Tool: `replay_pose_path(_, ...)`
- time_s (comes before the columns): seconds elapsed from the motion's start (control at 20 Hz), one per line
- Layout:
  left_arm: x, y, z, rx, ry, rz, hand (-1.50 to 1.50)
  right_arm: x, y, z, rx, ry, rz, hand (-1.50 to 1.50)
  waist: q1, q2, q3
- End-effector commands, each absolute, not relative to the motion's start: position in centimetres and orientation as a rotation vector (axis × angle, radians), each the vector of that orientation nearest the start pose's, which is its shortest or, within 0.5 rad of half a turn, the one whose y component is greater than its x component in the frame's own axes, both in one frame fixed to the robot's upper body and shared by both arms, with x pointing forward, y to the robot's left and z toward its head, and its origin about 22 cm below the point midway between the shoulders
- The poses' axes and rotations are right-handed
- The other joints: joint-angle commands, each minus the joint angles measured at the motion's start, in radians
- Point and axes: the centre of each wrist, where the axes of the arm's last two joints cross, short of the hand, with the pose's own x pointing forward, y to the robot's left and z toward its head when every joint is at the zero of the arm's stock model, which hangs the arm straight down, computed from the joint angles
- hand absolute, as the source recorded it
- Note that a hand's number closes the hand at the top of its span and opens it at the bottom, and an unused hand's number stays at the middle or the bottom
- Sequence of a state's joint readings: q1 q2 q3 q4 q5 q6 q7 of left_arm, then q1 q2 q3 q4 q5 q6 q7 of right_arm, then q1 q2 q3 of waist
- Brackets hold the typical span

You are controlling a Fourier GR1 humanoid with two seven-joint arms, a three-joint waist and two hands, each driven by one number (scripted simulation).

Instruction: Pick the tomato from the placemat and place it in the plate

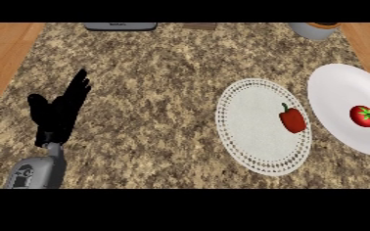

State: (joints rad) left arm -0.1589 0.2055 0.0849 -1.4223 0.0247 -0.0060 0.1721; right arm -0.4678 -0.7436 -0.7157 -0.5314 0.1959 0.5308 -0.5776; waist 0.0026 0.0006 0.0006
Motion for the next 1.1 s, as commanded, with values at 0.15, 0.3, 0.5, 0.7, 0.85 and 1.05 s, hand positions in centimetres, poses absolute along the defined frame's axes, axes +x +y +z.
replay_pose_path(0.15, 27.1, 28.6, 1.8, 0.171, -1.401, -0.086, 0.00, 22.7, -57.4, 6.1, -0.338, -1.772, 0.060, -1.50, 0.009, 0.004, 0.001)
replay_pose_path(0.3, 28.7, 29.0, 2.6, 0.153, -1.407, -0.086, 0.00, 23.1, -57.6, 6.9, -0.374, -1.765, 0.078, -1.50, 0.012, 0.006, 0.002)
replay_pose_path(0.5, 29.2, 27.4, 3.0, 0.138, -1.424, -0.083, 0.00, 20.9, -58.1, 4.9, -0.390, -1.765, 0.049, -1.50, 0.015, 0.008, 0.004)
replay_pose_path(0.7, 30.3, 27.6, 2.8, 0.144, -1.416, -0.083, 0.00, 20.2, -59.1, 6.2, -0.407, -1.744, 0.074, -1.50, 0.010, 0.008, 0.004)
replay_pose_path(0.85, 29.1, 26.7, 3.1, 0.157, -1.427, -0.093, 0.00, 19.3, -60.2, 7.4, -0.433, -1.736, 0.077, -1.50, 0.017, 0.007, 0.005)
replay_pose_path(1.05, 30.1, 28.5, 2.5, 0.155, -1.411, -0.084, 0.00, 19.4, -60.7, 8.7, -0.465, -1.705, 0.087, -1.50, 0.015, 0.012, 0.005)
